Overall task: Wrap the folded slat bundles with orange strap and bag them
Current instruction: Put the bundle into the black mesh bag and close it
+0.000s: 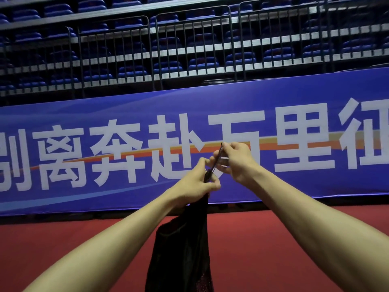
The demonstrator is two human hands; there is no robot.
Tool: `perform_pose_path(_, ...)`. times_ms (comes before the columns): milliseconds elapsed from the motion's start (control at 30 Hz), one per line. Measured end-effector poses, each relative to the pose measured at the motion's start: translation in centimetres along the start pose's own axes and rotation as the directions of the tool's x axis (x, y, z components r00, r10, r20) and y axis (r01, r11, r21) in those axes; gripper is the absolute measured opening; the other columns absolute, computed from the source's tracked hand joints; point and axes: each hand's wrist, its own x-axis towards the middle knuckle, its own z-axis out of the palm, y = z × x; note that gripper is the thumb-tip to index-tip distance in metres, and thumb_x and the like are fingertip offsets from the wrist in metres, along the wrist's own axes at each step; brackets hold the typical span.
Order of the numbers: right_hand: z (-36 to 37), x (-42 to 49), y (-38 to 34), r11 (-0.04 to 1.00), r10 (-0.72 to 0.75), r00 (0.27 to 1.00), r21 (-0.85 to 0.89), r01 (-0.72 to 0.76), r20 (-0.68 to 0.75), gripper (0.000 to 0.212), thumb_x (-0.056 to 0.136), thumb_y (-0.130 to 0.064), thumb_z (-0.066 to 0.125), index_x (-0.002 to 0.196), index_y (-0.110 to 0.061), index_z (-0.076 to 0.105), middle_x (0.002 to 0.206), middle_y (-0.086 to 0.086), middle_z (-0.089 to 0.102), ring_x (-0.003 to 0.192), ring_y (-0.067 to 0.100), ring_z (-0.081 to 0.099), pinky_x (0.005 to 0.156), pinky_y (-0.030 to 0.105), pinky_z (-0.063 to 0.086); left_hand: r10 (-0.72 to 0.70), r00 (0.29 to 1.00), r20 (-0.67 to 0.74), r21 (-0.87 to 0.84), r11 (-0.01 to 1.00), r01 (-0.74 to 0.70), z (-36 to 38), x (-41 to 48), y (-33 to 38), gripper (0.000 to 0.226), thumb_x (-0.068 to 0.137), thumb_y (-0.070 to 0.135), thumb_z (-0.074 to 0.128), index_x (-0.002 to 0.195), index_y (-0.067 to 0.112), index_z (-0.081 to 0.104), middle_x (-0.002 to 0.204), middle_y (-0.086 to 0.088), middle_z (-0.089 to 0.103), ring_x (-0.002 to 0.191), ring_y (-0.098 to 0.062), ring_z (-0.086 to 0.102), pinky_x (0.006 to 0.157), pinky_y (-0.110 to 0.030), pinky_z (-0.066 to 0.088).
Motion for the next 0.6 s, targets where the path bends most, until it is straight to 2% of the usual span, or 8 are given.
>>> perform_pose_path(100, -0.2, 1.0, -1.1, 0.977, -0.002, 0.999, 0.214, 0.010, -0.038, 0.028, 0.106, -0.015, 0.036, 0.078, -0.012, 0.041, 0.064, 0.004, 0.044, 0.046, 0.012, 0.053, 0.056, 0.032, 0.048, 0.036, 0.998, -0.049, -0.127, 0.991, -0.042, -0.9, -0.2, 0.0, 0.025, 0.102, 0.003, 0.047, 0.121, 0.016, 0.037, 0.079, -0.001, 0.060, 0.070, -0.019, 0.059, 0.071, -0.032, 0.053)
perform_pose_path(233, -0.5, 2.0, -2.4, 0.951, -0.027, 0.988, 0.301, 0.072, -0.149, 0.021, 0.105, -0.018, 0.039, 0.085, -0.011, 0.041, 0.065, 0.003, 0.036, 0.044, 0.010, 0.030, 0.046, 0.026, 0.036, 0.059, 0.998, -0.027, -0.122, 0.991, -0.062, -1.0, -0.6, 0.3, 0.016, 0.106, 0.005, 0.037, 0.117, 0.018, 0.038, 0.073, 0.000, 0.052, 0.068, -0.021, 0.061, 0.074, -0.036, 0.055)
perform_pose_path(300, -1.1, 2.4, -3.0, 0.964, -0.095, 0.971, 0.221, 0.144, -0.221, 0.018, 0.104, -0.018, 0.043, 0.087, -0.011, 0.042, 0.066, 0.003, 0.037, 0.046, 0.010, 0.029, 0.042, 0.024, 0.034, 0.045, 0.998, -0.032, -0.112, 0.992, -0.048, -1.0, -0.8, -0.1, 0.015, 0.107, 0.008, 0.036, 0.119, 0.014, 0.041, 0.072, 0.001, 0.047, 0.064, -0.018, 0.057, 0.076, -0.039, 0.055)
perform_pose_path(367, -2.2, 2.7, -3.0, 0.952, -0.305, 0.918, -0.083, 0.293, -0.255, 0.018, 0.100, -0.019, 0.049, 0.085, -0.013, 0.043, 0.066, 0.002, 0.043, 0.046, 0.011, 0.035, 0.044, 0.026, 0.037, 0.023, 0.998, -0.052, -0.129, 0.991, -0.030, -1.0, -0.9, -0.7, 0.014, 0.107, 0.010, 0.035, 0.116, 0.011, 0.046, 0.070, 0.003, 0.044, 0.059, -0.014, 0.047, 0.069, -0.037, 0.056)
perform_pose_path(400, -2.8, 2.8, -2.7, 0.860, -0.471, 0.860, -0.319, 0.398, -0.197, 0.015, 0.097, -0.020, 0.054, 0.085, -0.014, 0.046, 0.065, 0.000, 0.047, 0.047, 0.010, 0.039, 0.047, 0.027, 0.040, 0.020, 0.997, -0.078, -0.113, 0.993, -0.029, -1.0, -0.8, -1.1, 0.014, 0.107, 0.010, 0.036, 0.111, 0.012, 0.049, 0.069, 0.004, 0.043, 0.057, -0.012, 0.044, 0.064, -0.035, 0.053)
perform_pose_path(467, -3.6, 2.4, -1.6, 0.484, -0.660, 0.730, -0.645, 0.592, 0.175, 0.018, 0.091, -0.031, 0.062, 0.096, -0.014, 0.056, 0.067, -0.005, 0.055, 0.053, 0.008, 0.046, 0.056, 0.022, 0.041, 0.034, 0.988, -0.152, -0.094, 0.994, -0.049, -0.7, -0.6, -1.4, 0.011, 0.107, 0.010, 0.037, 0.101, 0.013, 0.046, 0.068, 0.001, 0.042, 0.053, -0.011, 0.040, 0.055, -0.030, 0.044)
perform_pose_path(533, -3.9, 2.1, 0.1, 0.156, -0.479, 0.700, -0.733, 0.662, 0.529, 0.049, 0.086, -0.060, 0.058, 0.117, -0.023, 0.062, 0.092, -0.004, 0.062, 0.069, 0.009, 0.052, 0.068, 0.027, 0.047, 0.024, 0.976, -0.215, -0.134, 0.990, -0.054, -0.2, -0.3, -1.3, 0.011, 0.107, 0.009, 0.038, 0.097, 0.013, 0.039, 0.067, -0.001, 0.041, 0.049, -0.011, 0.038, 0.051, -0.028, 0.039)
perform_pose_path(600, -4.2, 1.9, 1.4, -0.029, -0.299, 0.731, -0.771, 0.636, 0.614, 0.054, 0.084, -0.069, 0.051, 0.117, -0.030, 0.067, 0.107, -0.007, 0.060, 0.082, 0.010, 0.055, 0.074, 0.031, 0.050, 0.008, 0.972, -0.234, -0.178, 0.983, -0.051, -0.1, -0.1, -1.2, 0.010, 0.106, 0.008, 0.040, 0.098, 0.013, 0.038, 0.064, 0.000, 0.043, 0.048, -0.012, 0.038, 0.050, -0.026, 0.039)
